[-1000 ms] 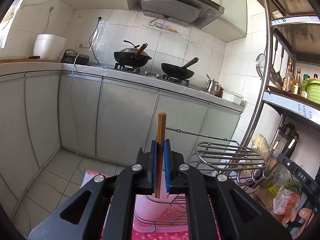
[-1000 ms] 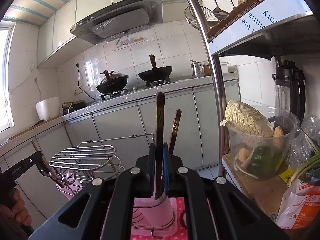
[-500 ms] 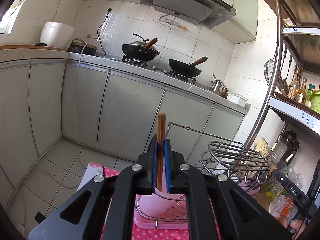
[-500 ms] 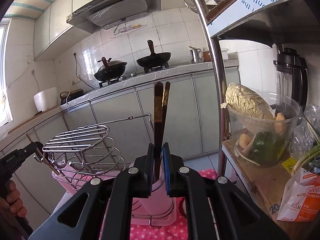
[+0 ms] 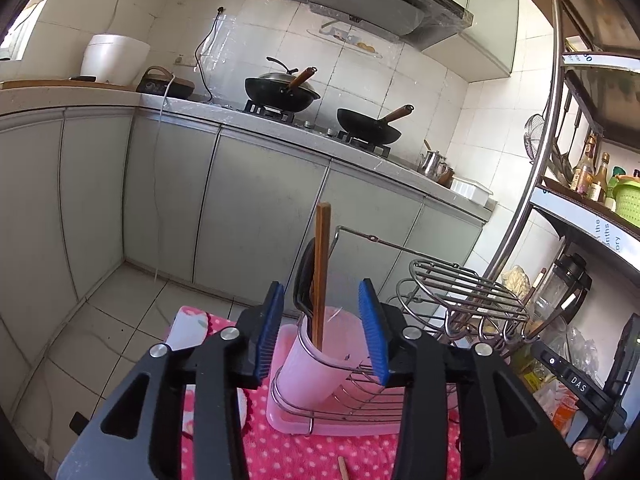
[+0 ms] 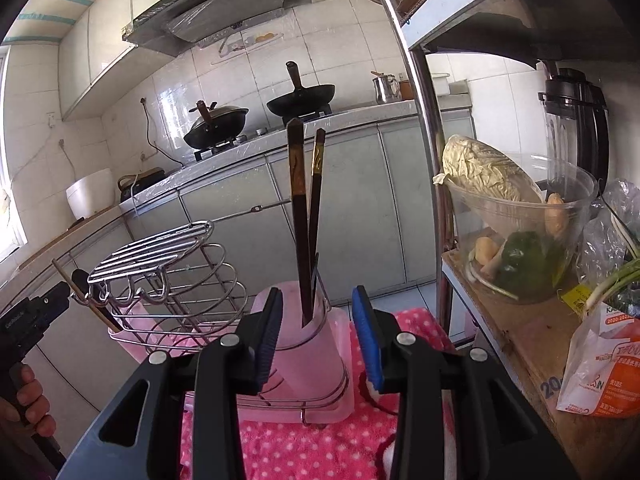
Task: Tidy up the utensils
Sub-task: 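Move both tools back down to the remaining chopsticks on the cloth, then close the left tool on a dark chopstick while the right tool grasps a wooden chopstick, then lift both chopsticks up toward the pink cup, then carry both upright chopsticks over the pink cup, then lower both chopsticks into the pink cup and open both tools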
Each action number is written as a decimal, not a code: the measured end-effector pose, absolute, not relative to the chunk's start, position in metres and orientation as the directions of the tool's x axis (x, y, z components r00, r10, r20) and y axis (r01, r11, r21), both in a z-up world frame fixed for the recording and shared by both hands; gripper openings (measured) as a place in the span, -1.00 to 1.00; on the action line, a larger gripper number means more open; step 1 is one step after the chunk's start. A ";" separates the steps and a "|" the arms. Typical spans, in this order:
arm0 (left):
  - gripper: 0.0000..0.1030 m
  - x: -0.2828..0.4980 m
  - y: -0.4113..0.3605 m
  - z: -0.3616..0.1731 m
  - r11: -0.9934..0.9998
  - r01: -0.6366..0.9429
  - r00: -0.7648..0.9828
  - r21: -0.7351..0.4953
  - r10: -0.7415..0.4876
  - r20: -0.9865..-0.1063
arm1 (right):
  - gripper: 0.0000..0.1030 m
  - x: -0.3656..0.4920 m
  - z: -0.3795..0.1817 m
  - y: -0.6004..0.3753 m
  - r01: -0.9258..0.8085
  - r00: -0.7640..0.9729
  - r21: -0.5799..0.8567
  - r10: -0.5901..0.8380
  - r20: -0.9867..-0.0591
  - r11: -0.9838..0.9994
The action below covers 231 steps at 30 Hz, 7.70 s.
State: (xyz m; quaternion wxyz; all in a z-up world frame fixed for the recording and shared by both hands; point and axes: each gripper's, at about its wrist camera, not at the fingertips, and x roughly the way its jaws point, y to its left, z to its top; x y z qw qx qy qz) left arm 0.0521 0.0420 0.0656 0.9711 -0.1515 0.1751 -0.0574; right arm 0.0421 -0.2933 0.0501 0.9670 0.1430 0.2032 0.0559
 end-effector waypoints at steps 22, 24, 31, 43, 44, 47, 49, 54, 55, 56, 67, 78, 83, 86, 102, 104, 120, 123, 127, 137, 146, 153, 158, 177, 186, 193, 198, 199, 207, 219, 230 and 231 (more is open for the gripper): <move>-0.21 0.014 0.025 0.007 0.962 0.082 0.733 -0.262 -0.236 -0.638 | -0.30 0.002 0.003 -0.251 -0.148 0.758 0.364 0.342 -0.556 0.920; -0.21 0.014 0.023 0.000 0.961 0.088 0.700 -0.263 -0.247 -0.669 | -0.30 0.000 -0.004 -0.248 -0.150 0.741 0.370 0.352 -0.572 0.917; -0.21 0.019 0.012 -0.034 0.957 0.088 0.554 -0.278 -0.279 -0.785 | -0.30 -0.005 -0.021 -0.241 -0.159 0.692 0.392 0.385 -0.610 0.906; -0.43 0.052 -0.005 -0.080 0.955 0.064 0.340 -0.290 -0.294 -0.893 | -0.41 0.009 -0.056 -0.223 -0.161 0.544 0.486 0.488 -0.683 0.859; -0.49 0.056 -0.005 -0.085 0.957 0.055 0.324 -0.286 -0.288 -0.901 | -0.42 0.010 -0.058 -0.222 -0.160 0.535 0.495 0.497 -0.683 0.854; -0.61 0.063 -0.008 -0.095 0.960 0.052 0.290 -0.276 -0.279 -0.915 | -0.43 0.012 -0.062 -0.220 -0.162 0.519 0.501 0.505 -0.689 0.850; -0.66 0.068 -0.010 -0.102 0.959 0.046 0.263 -0.281 -0.283 -0.922 | -0.44 0.014 -0.065 -0.220 -0.161 0.505 0.513 0.517 -0.691 0.843; -0.68 0.074 -0.014 -0.110 0.963 0.042 0.241 -0.268 -0.270 -0.932 | -0.45 0.020 -0.068 -0.215 -0.160 0.489 0.524 0.529 -0.694 0.836; -0.68 0.075 -0.014 -0.112 0.963 0.041 0.235 -0.266 -0.268 -0.934 | -0.45 0.021 -0.069 -0.214 -0.162 0.485 0.523 0.529 -0.696 0.837; -0.68 0.077 -0.016 -0.114 0.964 0.041 0.232 -0.264 -0.266 -0.936 | -0.45 0.022 -0.069 -0.213 -0.166 0.481 0.522 0.531 -0.698 0.837; -0.89 0.084 -0.014 -0.124 0.959 0.035 0.256 -0.281 -0.280 -0.925 | -0.45 0.042 -0.080 -0.191 -0.198 0.386 0.556 0.585 -0.713 0.808; -0.89 0.079 0.012 -0.101 0.938 0.018 0.335 -0.345 -0.331 -0.882 | -0.47 0.079 -0.099 -0.158 -0.176 0.283 0.577 0.603 -0.746 0.797; -0.89 0.075 0.015 -0.094 0.935 0.023 0.355 -0.355 -0.340 -0.871 | -0.48 0.091 -0.107 -0.144 -0.167 0.248 0.548 0.573 -0.781 0.819; -0.89 0.073 0.017 -0.092 0.933 0.029 0.362 -0.358 -0.343 -0.867 | -0.48 0.094 -0.110 -0.137 -0.164 0.232 0.539 0.563 -0.793 0.826; -0.89 0.056 0.034 -0.066 0.930 0.038 0.408 -0.365 -0.348 -0.844 | -0.87 0.086 -0.113 -0.128 -0.167 0.242 0.500 0.527 -0.815 0.850; -0.89 0.053 0.036 -0.061 0.931 0.041 0.418 -0.364 -0.346 -0.840 | -0.87 0.081 -0.106 -0.134 -0.169 0.265 0.507 0.534 -0.803 0.845; -0.89 0.026 0.038 -0.018 0.914 0.070 0.534 -0.400 -0.373 -0.759 | -0.88 0.027 -0.033 -0.199 -0.204 0.522 0.507 0.531 -0.668 0.838; -0.89 0.024 0.037 -0.012 0.914 0.072 0.555 -0.399 -0.369 -0.745 | -0.88 0.019 -0.022 -0.210 -0.200 0.564 0.506 0.521 -0.641 0.839; -0.89 0.021 0.036 -0.006 0.912 0.075 0.570 -0.403 -0.371 -0.733 | -0.88 0.008 -0.006 -0.226 -0.198 0.628 0.498 0.500 -0.597 0.844; -0.89 0.017 0.038 0.018 0.910 0.100 0.631 -0.401 -0.370 -0.682 | -0.88 -0.012 0.045 -0.261 -0.199 0.784 0.461 0.423 -0.455 0.865; -0.89 0.018 0.042 0.056 0.917 0.112 0.707 -0.383 -0.344 -0.618 | -0.88 -0.014 0.092 -0.268 -0.236 0.860 0.382 0.376 -0.346 0.893; -0.89 0.025 0.044 0.100 0.925 0.121 0.795 -0.361 -0.308 -0.522 | -0.88 -0.014 0.130 -0.268 -0.245 0.920 0.310 0.321 -0.226 0.919; -0.89 0.030 0.040 0.131 0.936 0.129 0.857 -0.328 -0.272 -0.438 | -0.88 -0.011 0.155 -0.270 -0.246 0.947 0.275 0.291 -0.137 0.930; -0.89 0.062 0.027 0.166 0.972 0.045 0.965 -0.232 -0.102 -0.241 | -0.88 0.018 0.179 -0.283 -0.181 0.983 0.205 0.176 0.043 0.962; -0.89 0.082 0.023 0.157 0.974 0.030 0.971 -0.224 -0.081 -0.226 | -0.88 0.034 0.173 -0.287 -0.147 0.989 0.207 0.138 0.060 0.967; -0.89 0.088 0.019 0.141 0.977 0.038 0.967 -0.212 -0.090 -0.239 | -0.88 0.042 0.166 -0.286 -0.133 0.990 0.199 0.121 0.074 0.971; -0.89 0.088 0.015 0.133 0.977 0.046 0.965 -0.206 -0.097 -0.244 | -0.88 0.047 0.161 -0.286 -0.128 0.991 0.201 0.116 0.070 0.971; -0.89 0.088 0.014 0.131 0.978 0.048 0.964 -0.205 -0.098 -0.245 | -0.88 0.048 0.160 -0.286 -0.127 0.991 0.200 0.115 0.067 0.972; -0.89 0.086 0.013 0.124 0.977 0.059 0.964 -0.205 -0.109 -0.244 | -0.88 0.049 0.151 -0.282 -0.125 0.992 0.183 0.117 0.053 0.975; -0.89 0.074 0.012 0.107 0.979 0.077 0.963 -0.189 -0.122 -0.241 | -0.88 0.037 0.114 -0.274 -0.126 0.991 0.198 0.134 -0.029 0.972; -0.89 0.069 0.021 0.073 0.973 0.089 0.946 -0.213 -0.149 -0.287 | -0.88 0.035 0.079 -0.281 -0.097 0.985 0.253 0.130 -0.114 0.963; -0.89 0.070 0.021 0.070 0.974 0.086 0.945 -0.211 -0.147 -0.293 | -0.88 0.035 0.077 -0.281 -0.094 0.984 0.255 0.128 -0.120 0.962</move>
